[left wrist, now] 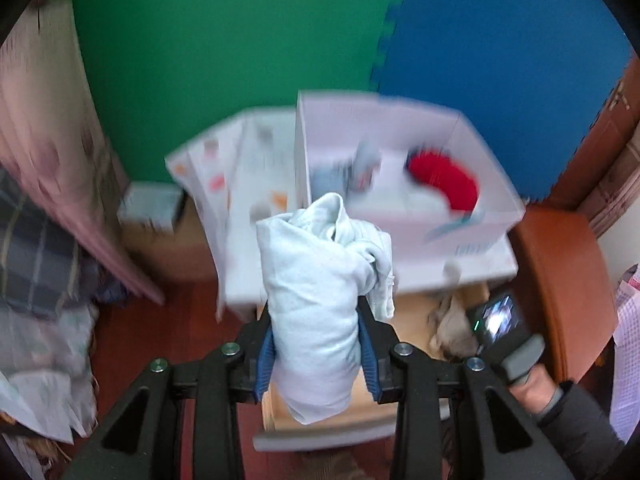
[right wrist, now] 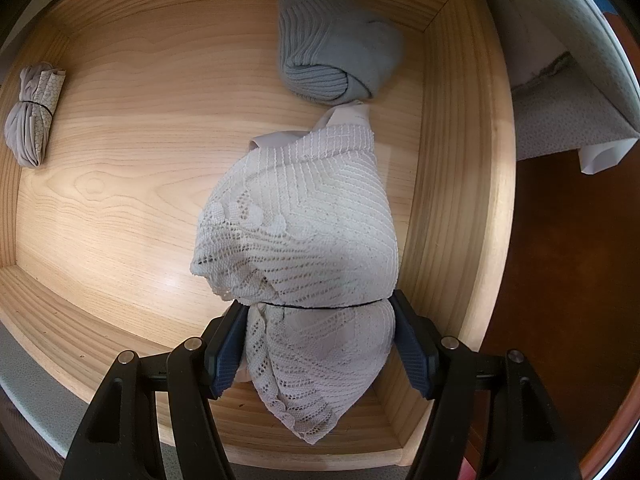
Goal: Take underwear out of drawer
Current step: 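Lift the light blue garment with the left gripper over the pink box while right holds the bra, then lower the light blue garment into the pink box and open the left gripper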
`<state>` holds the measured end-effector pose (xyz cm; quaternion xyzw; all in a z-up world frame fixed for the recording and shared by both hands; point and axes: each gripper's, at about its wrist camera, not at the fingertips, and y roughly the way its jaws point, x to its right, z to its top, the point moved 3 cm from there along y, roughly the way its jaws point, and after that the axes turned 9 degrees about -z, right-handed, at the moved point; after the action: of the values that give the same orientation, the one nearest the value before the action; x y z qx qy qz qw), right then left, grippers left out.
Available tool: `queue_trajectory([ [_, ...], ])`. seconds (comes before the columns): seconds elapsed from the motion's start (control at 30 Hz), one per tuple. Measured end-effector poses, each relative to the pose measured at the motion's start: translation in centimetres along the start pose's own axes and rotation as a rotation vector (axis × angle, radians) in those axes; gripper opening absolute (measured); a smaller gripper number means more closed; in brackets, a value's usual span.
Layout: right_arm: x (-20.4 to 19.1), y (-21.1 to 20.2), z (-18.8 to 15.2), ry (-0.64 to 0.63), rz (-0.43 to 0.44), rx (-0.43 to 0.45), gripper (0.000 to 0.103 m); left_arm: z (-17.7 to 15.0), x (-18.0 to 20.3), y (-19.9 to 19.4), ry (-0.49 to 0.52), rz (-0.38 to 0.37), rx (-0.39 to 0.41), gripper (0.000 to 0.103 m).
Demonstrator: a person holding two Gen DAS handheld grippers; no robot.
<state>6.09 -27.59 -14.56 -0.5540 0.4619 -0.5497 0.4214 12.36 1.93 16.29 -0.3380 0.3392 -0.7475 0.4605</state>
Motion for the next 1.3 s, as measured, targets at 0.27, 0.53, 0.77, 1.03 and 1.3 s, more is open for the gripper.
queue_trajectory([
  [0.27,-0.1,-0.2,0.0,0.001,0.003,0.001,0.065,7.9,2.3,-0.3,0.027,0.029,0.121,0.036],
  [0.53,0.1,0.2,-0.4,0.004,0.008,0.002,0.065,10.6,4.5,8.0,0.09,0.057,0.048,0.036],
  [0.77,0.3,0.6,-0.6,0.002,0.013,0.004,0.065,10.9,5.2,14.4,0.117,0.061,-0.03,0.036],
  [1.03,0.1,0.9,-0.4,0.001,0.007,-0.002,0.066,10.4,4.0,17.7,0.101,0.102,-0.076,0.039],
  [1.3,-0.5,1.0,0.0,-0.001,-0.005,-0.012,0.067,9.3,4.1,17.6,0.113,0.083,-0.126,0.048],
])
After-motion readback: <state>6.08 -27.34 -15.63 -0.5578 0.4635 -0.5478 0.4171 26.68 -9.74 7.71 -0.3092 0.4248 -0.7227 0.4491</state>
